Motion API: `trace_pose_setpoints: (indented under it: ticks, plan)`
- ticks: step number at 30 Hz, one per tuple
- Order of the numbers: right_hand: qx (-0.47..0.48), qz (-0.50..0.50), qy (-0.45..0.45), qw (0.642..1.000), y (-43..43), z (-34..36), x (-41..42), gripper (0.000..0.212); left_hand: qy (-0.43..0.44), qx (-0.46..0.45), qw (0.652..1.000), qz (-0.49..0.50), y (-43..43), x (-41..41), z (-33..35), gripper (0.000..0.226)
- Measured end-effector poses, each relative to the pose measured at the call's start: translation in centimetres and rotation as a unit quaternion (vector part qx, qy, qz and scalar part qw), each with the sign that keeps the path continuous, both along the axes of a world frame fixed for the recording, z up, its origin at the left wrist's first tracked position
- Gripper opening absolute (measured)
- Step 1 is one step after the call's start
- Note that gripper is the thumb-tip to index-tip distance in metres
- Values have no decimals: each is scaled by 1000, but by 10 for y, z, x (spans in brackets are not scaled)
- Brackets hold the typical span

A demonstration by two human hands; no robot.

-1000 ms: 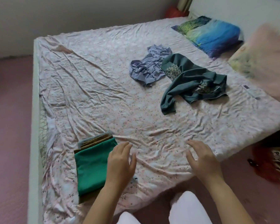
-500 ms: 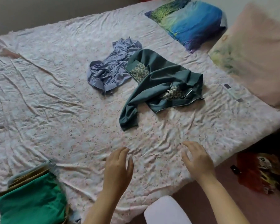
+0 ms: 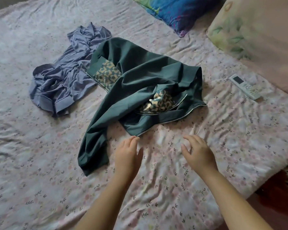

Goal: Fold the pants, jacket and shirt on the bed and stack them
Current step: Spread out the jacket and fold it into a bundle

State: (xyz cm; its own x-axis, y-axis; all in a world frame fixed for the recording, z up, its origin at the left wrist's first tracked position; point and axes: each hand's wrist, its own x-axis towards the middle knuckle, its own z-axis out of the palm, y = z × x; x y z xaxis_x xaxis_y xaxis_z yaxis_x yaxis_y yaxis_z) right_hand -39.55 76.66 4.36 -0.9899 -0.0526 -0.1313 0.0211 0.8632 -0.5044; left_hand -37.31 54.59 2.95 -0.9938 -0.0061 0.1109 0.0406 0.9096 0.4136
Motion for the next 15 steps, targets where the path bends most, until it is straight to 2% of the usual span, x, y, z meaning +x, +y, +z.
trace_pose_setpoints:
  ticks: [7, 9, 11, 15]
  plan:
    - [-38, -2, -46, 998, 0, -69, -19, 37, -57, -33, 998, 16, -1, -48, -105, 60]
    - [-47, 0, -62, 997, -3, -80, -18, 38, -58, -17, 997, 39, -5, -55, -119, 51]
    - [-57, 4, -70, 996, -7, -89, -19, 38, -47, 12, 997, 60, -7, -59, -128, 34]
    - [-75, -11, -76, 994, -10, -95, -14, 39, -10, 53, 998, 35, -8, -49, -124, 17]
